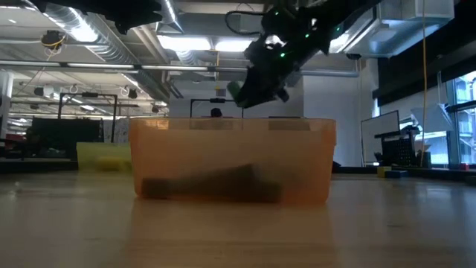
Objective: Sort blocks by size
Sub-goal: Put the green cylindrical block into the yellow bin
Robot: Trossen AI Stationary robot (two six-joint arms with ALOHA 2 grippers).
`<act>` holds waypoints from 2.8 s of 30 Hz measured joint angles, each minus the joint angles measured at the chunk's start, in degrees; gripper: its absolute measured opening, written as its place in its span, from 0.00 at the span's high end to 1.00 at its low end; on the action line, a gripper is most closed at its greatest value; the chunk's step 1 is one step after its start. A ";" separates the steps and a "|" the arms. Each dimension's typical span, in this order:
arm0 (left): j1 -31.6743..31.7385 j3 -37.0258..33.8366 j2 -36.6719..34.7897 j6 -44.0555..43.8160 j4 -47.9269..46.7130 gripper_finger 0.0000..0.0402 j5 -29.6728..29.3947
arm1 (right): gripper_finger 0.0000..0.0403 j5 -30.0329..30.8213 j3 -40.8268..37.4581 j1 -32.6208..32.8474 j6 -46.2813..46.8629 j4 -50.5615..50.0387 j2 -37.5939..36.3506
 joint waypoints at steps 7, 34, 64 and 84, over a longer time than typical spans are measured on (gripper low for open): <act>0.01 0.00 0.01 0.00 0.00 0.55 0.00 | 0.62 -1.15 0.00 -0.02 -0.58 10.92 5.73; 0.00 0.00 0.00 0.02 0.00 0.55 0.00 | 0.62 -6.98 31.27 1.01 -1.98 19.77 33.37; 0.02 0.00 0.07 0.04 0.09 0.55 0.00 | 0.62 3.14 62.73 0.88 -2.43 23.76 56.67; 0.01 0.00 0.09 0.04 0.50 0.55 -0.01 | 0.62 0.72 62.73 -0.74 -1.97 26.68 58.56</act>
